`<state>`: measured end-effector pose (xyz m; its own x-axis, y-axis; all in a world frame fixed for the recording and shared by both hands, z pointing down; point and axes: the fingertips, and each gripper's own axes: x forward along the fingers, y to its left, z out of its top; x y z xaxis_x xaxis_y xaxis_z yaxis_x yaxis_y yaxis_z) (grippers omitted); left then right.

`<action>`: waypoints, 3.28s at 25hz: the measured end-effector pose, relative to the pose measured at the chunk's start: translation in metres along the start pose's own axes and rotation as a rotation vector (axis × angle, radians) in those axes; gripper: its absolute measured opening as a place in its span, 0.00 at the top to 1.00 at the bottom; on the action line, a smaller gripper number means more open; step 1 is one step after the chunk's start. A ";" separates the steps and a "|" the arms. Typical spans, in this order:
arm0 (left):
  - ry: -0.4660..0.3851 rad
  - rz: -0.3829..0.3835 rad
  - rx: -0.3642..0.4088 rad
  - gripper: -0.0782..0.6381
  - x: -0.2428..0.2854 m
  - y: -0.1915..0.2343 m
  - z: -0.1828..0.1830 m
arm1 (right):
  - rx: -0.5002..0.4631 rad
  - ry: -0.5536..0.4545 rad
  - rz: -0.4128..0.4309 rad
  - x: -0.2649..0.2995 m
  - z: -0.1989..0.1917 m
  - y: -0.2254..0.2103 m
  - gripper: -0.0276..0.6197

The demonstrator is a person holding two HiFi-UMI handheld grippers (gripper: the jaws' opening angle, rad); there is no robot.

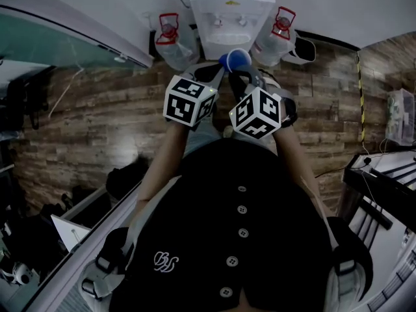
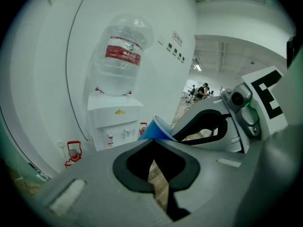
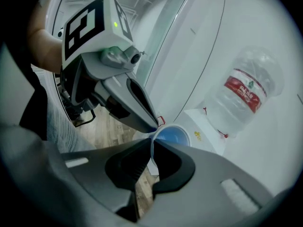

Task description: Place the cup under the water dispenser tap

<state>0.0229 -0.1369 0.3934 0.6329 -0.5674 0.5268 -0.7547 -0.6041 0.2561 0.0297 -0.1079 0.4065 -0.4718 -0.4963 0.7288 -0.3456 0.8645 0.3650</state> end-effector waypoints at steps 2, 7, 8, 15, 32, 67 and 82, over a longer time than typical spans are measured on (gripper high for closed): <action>0.001 -0.005 0.006 0.90 0.001 0.009 0.004 | 0.007 0.004 -0.008 0.006 0.006 -0.005 0.92; -0.006 -0.015 0.009 0.90 0.001 0.031 0.010 | 0.011 0.038 -0.022 0.022 0.011 -0.012 0.92; -0.008 -0.018 0.008 0.90 0.000 0.036 0.011 | 0.011 0.044 -0.024 0.025 0.013 -0.013 0.92; -0.002 -0.059 0.029 0.90 0.001 0.053 0.017 | 0.020 0.069 -0.038 0.040 0.025 -0.017 0.92; 0.031 -0.145 0.067 0.90 -0.006 0.091 0.009 | 0.068 0.134 -0.069 0.073 0.049 -0.009 0.92; 0.018 -0.081 -0.090 0.90 0.038 0.110 -0.002 | -0.062 0.183 0.073 0.108 0.008 -0.026 0.92; 0.041 -0.005 -0.162 0.90 0.080 0.139 -0.051 | -0.066 0.199 0.110 0.164 -0.037 -0.034 0.92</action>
<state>-0.0400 -0.2383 0.5126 0.6317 -0.5392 0.5570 -0.7716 -0.5070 0.3842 -0.0059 -0.2163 0.5352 -0.3323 -0.3787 0.8638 -0.2439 0.9192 0.3092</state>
